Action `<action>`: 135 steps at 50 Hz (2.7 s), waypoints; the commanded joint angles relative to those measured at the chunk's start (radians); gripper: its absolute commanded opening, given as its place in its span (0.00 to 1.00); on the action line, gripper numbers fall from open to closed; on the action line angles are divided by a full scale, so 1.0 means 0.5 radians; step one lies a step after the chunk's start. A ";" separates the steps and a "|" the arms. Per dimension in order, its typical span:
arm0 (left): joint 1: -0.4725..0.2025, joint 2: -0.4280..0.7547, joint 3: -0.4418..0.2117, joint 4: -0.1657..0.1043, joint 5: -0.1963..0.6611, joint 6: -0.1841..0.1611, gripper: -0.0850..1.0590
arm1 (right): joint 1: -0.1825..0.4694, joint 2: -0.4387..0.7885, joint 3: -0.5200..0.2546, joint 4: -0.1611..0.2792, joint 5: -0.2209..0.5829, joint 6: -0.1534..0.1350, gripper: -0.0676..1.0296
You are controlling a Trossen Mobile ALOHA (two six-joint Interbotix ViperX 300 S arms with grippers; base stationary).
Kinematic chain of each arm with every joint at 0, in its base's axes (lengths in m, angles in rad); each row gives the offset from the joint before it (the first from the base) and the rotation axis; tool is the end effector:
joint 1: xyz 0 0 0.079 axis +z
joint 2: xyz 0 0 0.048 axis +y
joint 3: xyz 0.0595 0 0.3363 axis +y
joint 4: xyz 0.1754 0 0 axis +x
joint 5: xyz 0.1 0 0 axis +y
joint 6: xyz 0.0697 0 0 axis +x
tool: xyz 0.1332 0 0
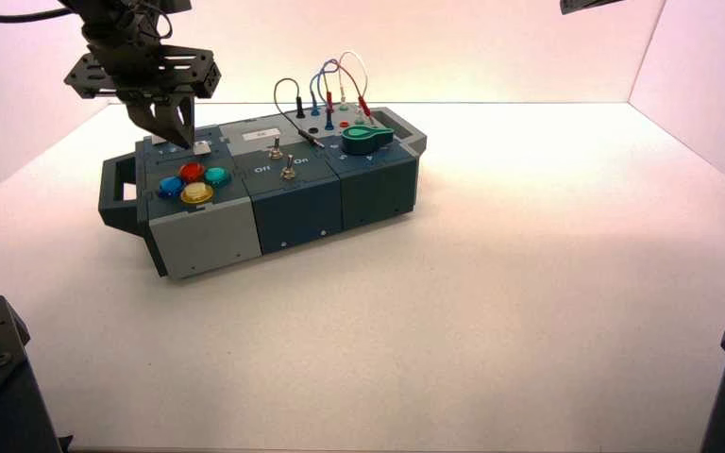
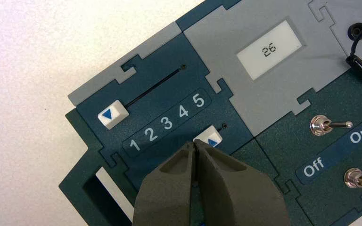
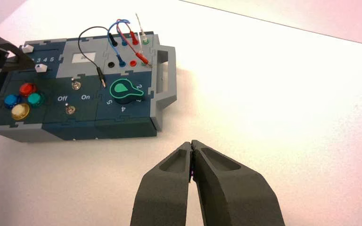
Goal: Move the bottom slider to position 4.
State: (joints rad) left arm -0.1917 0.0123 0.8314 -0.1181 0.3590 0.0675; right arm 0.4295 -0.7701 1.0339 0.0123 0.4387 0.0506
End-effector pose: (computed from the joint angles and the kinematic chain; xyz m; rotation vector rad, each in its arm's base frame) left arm 0.3126 -0.0692 0.0678 0.0526 1.2033 -0.1784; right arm 0.2080 0.0965 0.2069 -0.0907 0.7041 0.3948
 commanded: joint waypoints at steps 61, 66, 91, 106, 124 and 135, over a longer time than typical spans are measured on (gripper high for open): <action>-0.230 0.025 -0.187 -0.006 -0.061 0.003 0.05 | 0.000 -0.049 -0.049 0.006 -0.012 0.000 0.04; -0.233 0.037 -0.184 -0.006 -0.046 0.000 0.05 | 0.000 -0.061 -0.049 0.006 -0.009 0.003 0.04; -0.172 0.021 -0.156 0.012 0.000 0.009 0.05 | 0.003 -0.077 -0.049 0.006 -0.012 0.000 0.04; -0.156 0.049 -0.153 0.025 0.021 0.012 0.05 | 0.003 -0.074 -0.049 0.006 -0.012 0.000 0.04; -0.156 0.071 -0.144 0.049 0.043 0.012 0.05 | 0.000 -0.074 -0.049 0.006 -0.012 0.000 0.04; -0.153 0.064 -0.144 0.055 0.055 0.012 0.05 | 0.003 -0.074 -0.049 0.006 -0.012 0.000 0.04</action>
State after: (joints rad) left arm -0.2761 0.0629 0.7670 -0.0936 0.3881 0.0690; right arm 0.4280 -0.8084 1.0339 0.0123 0.4387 0.0491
